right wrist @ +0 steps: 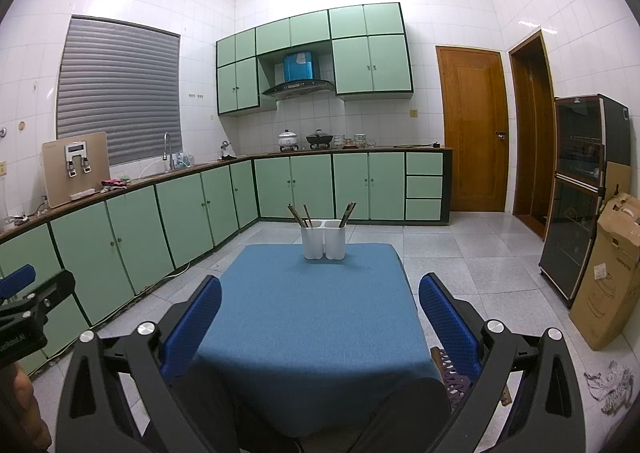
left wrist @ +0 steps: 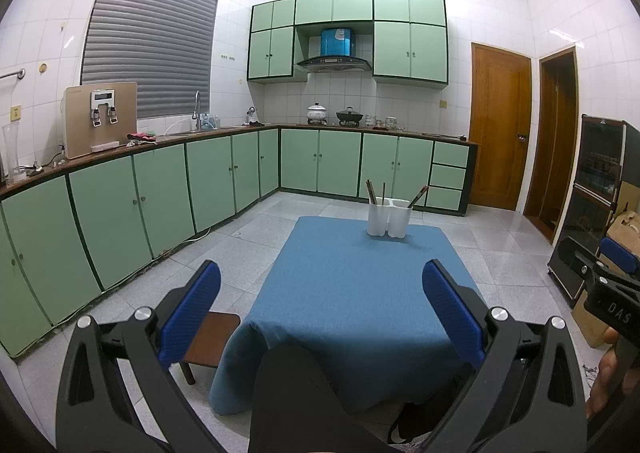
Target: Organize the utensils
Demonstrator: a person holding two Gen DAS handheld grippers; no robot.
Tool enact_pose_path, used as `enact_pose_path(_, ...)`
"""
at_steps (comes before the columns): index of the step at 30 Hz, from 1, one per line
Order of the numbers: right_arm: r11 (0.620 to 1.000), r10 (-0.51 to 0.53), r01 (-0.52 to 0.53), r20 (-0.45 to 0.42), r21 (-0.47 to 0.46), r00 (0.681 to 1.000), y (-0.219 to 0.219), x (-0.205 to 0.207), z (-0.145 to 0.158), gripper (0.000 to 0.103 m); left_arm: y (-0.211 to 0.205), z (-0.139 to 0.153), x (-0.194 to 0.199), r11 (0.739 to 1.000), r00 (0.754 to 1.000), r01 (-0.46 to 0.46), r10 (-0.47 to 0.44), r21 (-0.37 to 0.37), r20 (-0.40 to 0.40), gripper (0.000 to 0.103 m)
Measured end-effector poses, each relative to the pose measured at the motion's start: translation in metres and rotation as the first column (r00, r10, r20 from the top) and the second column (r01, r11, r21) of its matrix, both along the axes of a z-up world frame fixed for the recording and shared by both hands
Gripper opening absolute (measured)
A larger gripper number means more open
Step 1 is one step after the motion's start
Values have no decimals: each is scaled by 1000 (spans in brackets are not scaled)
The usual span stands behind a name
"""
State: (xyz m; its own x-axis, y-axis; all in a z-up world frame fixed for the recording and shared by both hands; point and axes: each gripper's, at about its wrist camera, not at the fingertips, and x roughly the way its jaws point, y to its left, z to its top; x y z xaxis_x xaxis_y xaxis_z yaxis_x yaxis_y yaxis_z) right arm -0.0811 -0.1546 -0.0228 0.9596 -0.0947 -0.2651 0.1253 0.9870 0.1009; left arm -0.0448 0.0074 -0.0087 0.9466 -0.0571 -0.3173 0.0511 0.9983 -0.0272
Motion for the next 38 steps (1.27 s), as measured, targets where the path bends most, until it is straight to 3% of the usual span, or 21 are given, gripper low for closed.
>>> enact_pose_path(38,1000,4,-4,-1,1,1000,-3,-1,0,97,-4,1,-6,1000,1000,-12,12,6,16,98)
